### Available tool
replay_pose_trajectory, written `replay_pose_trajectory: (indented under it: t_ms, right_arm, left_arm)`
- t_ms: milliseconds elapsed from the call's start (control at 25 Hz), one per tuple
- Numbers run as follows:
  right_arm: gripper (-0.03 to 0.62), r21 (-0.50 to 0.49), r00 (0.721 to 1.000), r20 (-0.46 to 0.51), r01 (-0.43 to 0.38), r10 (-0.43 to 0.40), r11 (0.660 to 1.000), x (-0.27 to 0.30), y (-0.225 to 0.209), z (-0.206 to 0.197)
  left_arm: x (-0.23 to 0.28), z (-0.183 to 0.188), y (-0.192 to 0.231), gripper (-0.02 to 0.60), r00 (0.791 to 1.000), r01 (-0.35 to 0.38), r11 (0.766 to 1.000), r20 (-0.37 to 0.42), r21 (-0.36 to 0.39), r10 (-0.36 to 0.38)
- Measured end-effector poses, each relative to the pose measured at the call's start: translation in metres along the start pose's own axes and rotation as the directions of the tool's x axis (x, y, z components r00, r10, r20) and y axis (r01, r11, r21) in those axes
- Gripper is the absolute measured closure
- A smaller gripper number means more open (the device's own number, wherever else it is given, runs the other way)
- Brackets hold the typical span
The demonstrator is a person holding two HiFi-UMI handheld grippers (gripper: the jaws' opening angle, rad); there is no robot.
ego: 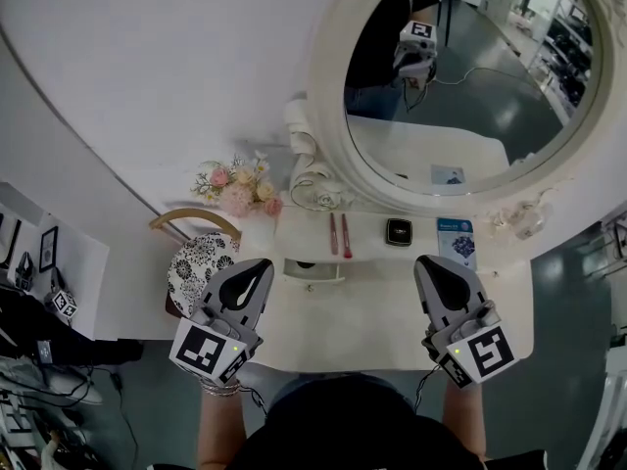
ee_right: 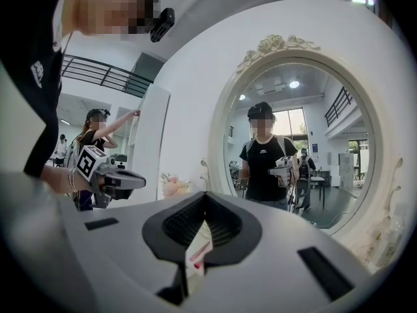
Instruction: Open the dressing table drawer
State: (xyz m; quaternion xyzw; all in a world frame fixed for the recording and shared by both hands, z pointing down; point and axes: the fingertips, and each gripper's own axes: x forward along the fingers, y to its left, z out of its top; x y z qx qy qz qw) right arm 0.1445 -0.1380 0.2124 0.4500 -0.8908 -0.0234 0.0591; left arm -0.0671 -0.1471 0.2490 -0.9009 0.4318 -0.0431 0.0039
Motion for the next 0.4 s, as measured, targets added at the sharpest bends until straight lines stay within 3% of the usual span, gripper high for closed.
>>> replay_pose_trajectory:
  t_ms: [400]
  right_arm:
    - [0.576, -0.007, 1.000, -0.006, 0.004, -0.004, 1.000, -0.0026, -0.0070, -0.0022]
  left_arm:
    - [0.0028, -0.0025, -0.0033, 0.565, 1.000, 0.004, 1.000, 0.003, -0.021, -0.004]
